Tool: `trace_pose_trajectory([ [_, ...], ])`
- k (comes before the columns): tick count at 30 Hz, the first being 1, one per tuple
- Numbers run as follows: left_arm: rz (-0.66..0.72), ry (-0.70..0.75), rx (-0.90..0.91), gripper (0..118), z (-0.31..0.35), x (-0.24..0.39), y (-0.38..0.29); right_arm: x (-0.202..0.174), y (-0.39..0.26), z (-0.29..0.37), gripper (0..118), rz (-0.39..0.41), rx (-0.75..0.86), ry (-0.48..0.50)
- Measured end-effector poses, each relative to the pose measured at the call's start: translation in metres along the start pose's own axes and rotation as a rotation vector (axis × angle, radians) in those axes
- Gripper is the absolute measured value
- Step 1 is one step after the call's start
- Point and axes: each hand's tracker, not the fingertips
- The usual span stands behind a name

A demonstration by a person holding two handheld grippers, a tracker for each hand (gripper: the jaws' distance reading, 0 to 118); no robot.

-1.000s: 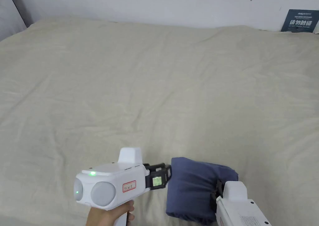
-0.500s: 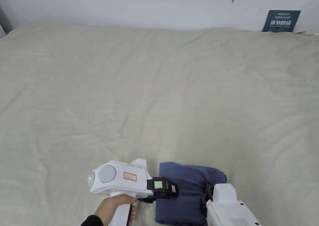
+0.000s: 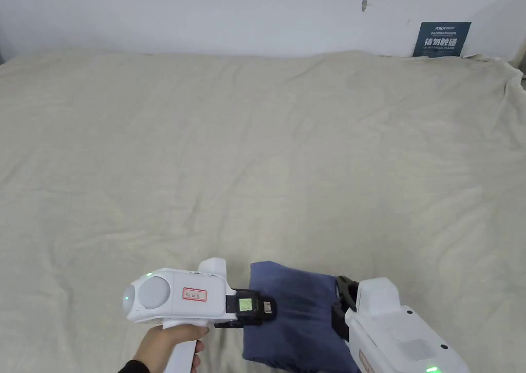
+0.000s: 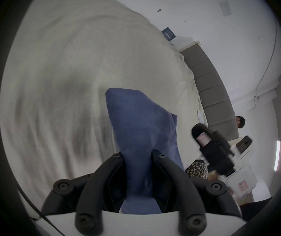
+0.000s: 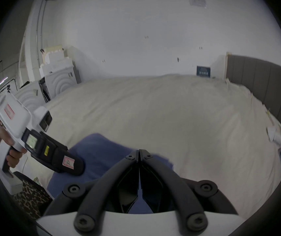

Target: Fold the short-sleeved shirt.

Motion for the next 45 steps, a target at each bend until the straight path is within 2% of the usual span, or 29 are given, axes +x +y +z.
trace_pose_trajectory([
  [1,-0.039,0.029,0.003,23,0.009,0.000,0.004,0.000,0.010,0.005,0,0.015,0.024,-0.001],
  [5,-0.064,0.068,0.031,22,0.052,-0.011,0.019,0.001,0.042,0.020,0,0.038,0.089,0.009],
  [9,-0.098,0.172,0.081,22,0.109,-0.034,0.036,-0.003,0.070,0.030,0,0.065,0.143,0.008],
  [19,-0.099,0.456,0.159,22,0.255,-0.111,0.073,-0.021,0.110,0.030,0,0.099,0.205,0.003],
  [23,-0.043,0.577,0.208,22,0.297,-0.143,0.086,-0.029,0.112,0.023,0,0.089,0.202,0.004],
  [28,0.068,0.641,0.246,22,0.317,-0.182,0.095,-0.034,0.109,0.009,0,0.091,0.176,0.001],
  [31,0.103,0.650,0.236,22,0.307,-0.202,0.095,-0.036,0.106,-0.001,0,0.086,0.152,-0.001],
  [35,0.213,0.743,0.228,22,0.294,-0.226,0.093,-0.033,0.100,-0.010,0,0.078,0.128,-0.002],
  [36,0.225,0.750,0.227,24,0.291,-0.231,0.091,-0.032,0.099,-0.010,0,0.073,0.124,-0.001],
  [37,0.254,0.781,0.221,32,0.289,-0.234,0.091,-0.031,0.098,-0.011,0,0.072,0.122,-0.002],
  [38,0.278,0.804,0.226,43,0.287,-0.234,0.091,-0.030,0.098,-0.011,0,0.071,0.118,-0.003],
  [39,0.283,0.840,0.225,61,0.287,-0.236,0.090,-0.030,0.098,-0.011,0,0.071,0.115,-0.004],
  [42,0.229,0.933,0.289,95,0.290,-0.221,0.087,-0.024,0.099,-0.006,0,0.072,0.119,-0.004],
  [43,0.212,0.959,0.309,100,0.293,-0.215,0.085,-0.023,0.101,-0.003,0,0.074,0.123,-0.004],
  [45,0.180,0.975,0.356,102,0.300,-0.199,0.084,-0.020,0.104,0.004,0,0.076,0.133,-0.008],
])
